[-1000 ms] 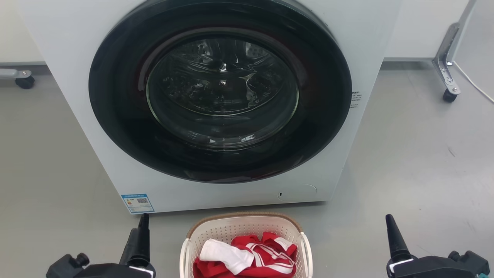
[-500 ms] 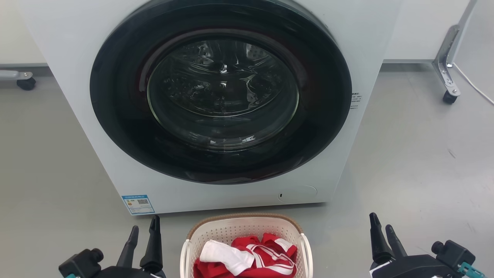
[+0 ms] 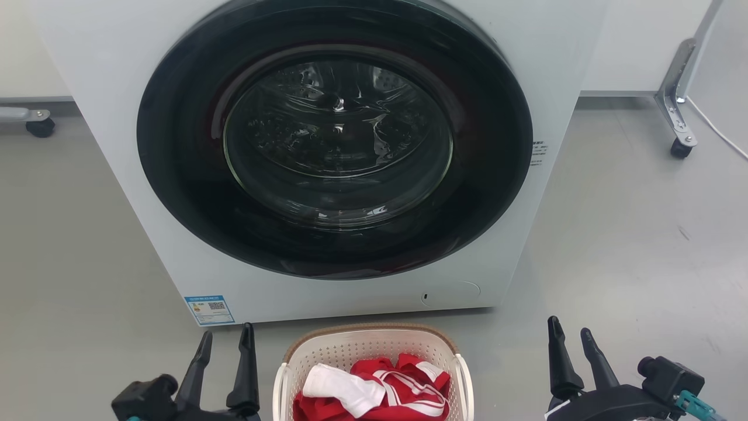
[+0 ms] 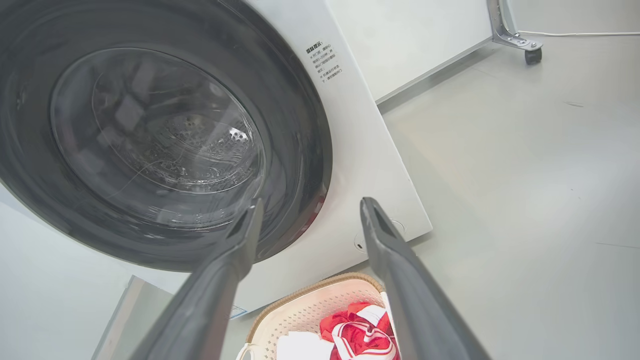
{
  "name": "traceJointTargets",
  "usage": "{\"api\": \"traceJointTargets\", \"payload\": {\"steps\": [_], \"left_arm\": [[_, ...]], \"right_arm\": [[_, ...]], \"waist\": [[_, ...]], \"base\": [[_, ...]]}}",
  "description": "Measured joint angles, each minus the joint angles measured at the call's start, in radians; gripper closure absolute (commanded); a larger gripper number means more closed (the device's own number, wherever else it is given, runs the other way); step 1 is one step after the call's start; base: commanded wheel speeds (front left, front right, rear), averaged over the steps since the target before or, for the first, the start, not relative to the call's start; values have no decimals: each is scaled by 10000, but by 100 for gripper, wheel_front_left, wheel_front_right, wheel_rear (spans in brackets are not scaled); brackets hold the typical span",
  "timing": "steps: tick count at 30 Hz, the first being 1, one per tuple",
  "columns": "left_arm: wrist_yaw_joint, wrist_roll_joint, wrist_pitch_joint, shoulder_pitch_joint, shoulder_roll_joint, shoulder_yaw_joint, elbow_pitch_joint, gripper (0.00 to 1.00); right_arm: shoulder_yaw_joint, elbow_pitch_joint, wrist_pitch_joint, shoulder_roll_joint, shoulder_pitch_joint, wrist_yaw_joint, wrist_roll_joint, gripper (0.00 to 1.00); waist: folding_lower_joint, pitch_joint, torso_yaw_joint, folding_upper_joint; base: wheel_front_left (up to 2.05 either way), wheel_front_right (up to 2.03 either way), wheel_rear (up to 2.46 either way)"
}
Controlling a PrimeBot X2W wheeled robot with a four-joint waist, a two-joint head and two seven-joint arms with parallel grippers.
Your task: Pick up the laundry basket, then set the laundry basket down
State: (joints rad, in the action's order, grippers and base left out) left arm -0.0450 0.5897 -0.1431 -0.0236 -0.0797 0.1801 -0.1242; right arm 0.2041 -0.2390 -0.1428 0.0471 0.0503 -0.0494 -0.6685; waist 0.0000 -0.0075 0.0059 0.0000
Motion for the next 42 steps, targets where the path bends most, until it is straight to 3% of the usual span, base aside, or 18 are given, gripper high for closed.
{"api": "traceJointTargets", "payload": {"steps": [28,42], "left_arm": [[-686,-4096,-1066,-474,-21,646,957,0],[-692,-4163,-1097,-472,58,577,993,0]], "right_arm": [[719,663,-1064,12,-90,-738,4136,0],[690,709,-1066,12,-204,-738,4236,0]], "waist": [[0,42,-3,0],[0,98,-2,0]], "base": [[0,0,0],[0,0,0]]}}
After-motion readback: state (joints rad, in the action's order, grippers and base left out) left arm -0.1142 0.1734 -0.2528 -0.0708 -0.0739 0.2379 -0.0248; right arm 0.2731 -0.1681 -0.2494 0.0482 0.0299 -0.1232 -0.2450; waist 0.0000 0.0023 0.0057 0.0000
